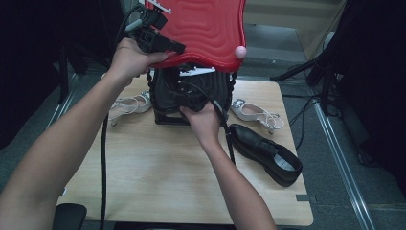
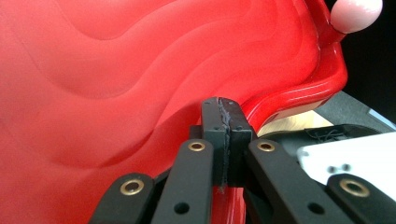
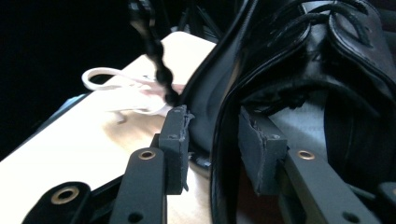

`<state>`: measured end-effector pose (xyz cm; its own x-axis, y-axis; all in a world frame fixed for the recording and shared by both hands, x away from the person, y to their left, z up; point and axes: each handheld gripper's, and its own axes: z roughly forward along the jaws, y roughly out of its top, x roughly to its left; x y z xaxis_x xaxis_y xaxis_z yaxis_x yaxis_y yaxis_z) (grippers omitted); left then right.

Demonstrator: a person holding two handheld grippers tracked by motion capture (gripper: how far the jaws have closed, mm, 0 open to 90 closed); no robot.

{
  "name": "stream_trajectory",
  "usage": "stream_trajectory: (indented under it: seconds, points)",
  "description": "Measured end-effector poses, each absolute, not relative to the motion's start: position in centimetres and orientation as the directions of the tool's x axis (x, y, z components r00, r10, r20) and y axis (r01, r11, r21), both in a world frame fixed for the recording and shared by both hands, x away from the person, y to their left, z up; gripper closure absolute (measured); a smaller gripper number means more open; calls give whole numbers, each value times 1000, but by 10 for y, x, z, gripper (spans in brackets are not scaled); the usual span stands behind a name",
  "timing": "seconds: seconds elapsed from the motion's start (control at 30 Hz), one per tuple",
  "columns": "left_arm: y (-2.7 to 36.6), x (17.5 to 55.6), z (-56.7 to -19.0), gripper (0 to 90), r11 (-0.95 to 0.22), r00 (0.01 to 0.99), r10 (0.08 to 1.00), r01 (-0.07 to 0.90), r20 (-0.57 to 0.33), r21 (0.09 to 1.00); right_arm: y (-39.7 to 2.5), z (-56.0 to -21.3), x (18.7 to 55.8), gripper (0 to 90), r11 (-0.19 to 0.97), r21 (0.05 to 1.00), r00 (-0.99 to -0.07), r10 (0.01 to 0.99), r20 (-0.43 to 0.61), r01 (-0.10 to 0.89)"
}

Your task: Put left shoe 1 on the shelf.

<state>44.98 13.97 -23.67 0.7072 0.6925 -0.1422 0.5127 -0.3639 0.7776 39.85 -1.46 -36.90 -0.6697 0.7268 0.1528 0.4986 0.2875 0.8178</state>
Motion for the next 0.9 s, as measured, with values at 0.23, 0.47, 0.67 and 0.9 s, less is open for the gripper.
stream_trajectory:
  seconds: [0.23,0.47,0.67,0.9]
  points:
    - [141,451,-236,900,-359,704,692,525,-157,771,-36,-361,367,829,317,818,-712,686,152,481]
    - [139,451,-236,900,-337,688,703,544,-178,768,-61,-379,347,900,328,828,-742,653,149,455]
    - [139,451,-236,900,-348,697,699,531,-164,772,-73,-401,347,900,345,810,-736,661,149,474]
    - [139,449,-236,900,-358,695,706,517,-137,777,-78,-418,360,900,354,808,-711,694,110,471]
